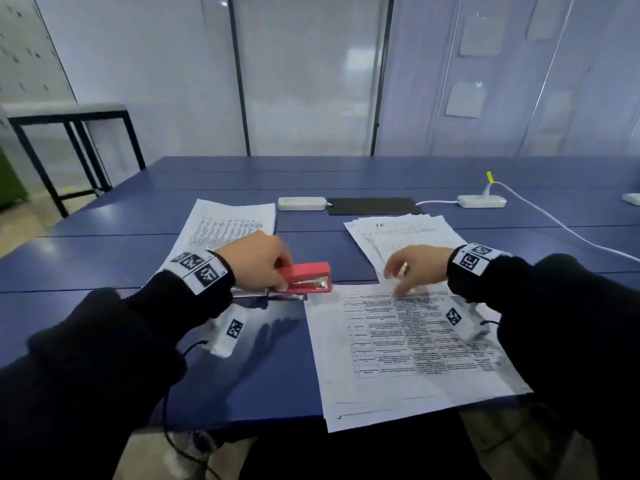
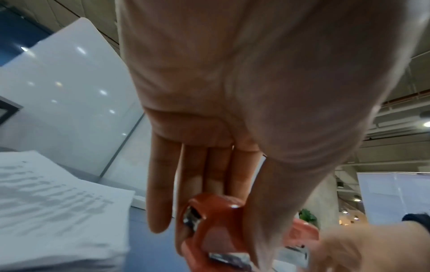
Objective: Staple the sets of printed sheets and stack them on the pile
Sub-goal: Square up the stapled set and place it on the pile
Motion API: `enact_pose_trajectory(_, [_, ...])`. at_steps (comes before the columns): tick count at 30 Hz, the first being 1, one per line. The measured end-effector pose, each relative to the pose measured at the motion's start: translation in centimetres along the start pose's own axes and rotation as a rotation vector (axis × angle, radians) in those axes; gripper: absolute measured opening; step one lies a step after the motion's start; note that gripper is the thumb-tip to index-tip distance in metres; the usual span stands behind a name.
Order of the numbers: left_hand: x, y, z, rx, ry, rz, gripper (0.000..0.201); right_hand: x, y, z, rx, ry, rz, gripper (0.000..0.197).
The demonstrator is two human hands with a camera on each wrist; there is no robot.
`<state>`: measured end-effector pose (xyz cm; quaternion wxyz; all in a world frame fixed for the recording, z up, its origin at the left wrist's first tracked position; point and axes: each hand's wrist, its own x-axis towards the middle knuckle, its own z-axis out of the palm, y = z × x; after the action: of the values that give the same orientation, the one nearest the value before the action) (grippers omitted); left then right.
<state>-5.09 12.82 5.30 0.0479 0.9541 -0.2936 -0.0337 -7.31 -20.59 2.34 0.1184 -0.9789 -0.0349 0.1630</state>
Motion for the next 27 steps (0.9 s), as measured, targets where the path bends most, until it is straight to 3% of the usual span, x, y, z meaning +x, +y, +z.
enact_pose_trajectory(4, [-2.7,-3.9,1.1,0.021,-0.078,-0.108,0.024,0.3,0.4,0.3,-0.138,-0.068,-0.002,0.073])
enact_pose_trajectory(7, [-4.3,-5.9,1.9,0.018,-0.149,-0.157,0.015,0.4,0.1,0.0,-0.174,-0.077,-0.004,0.071])
enact_pose_trajectory(10, [-5.3,-6.9,2.5,-0.004,-0.186,-0.189,0.031,0.4,-0.7,-0.3,-0.23,-0.106,0.016,0.073])
enact_pose_trajectory(13, [-5.8,-6.8,2.1,-0.018,-0.206,-0.182,0.028,0.3,-1.5,-0.3,-0.283,-0.1,0.01,0.069])
enact_pose_trajectory(16, [-5.8,-6.3,1.2,-0.132,-0.138,-0.162,0.047,0.3,-1.7,-0.1,-0.308,-0.117,-0.018,0.049])
enact_pose_trajectory(20, [-5.6,-4.0,-0.1,-0.26,0.017,-0.034,0.042,-0.2,-1.8,0.0,-0.301,-0.104,-0.043,0.041])
enact_pose_trajectory(27, [-4.8,-0.5,0.5,-0.44,0.087,0.056,0.04,-1.1,-0.7,-0.5,-0.116,-0.052,-0.104,0.026])
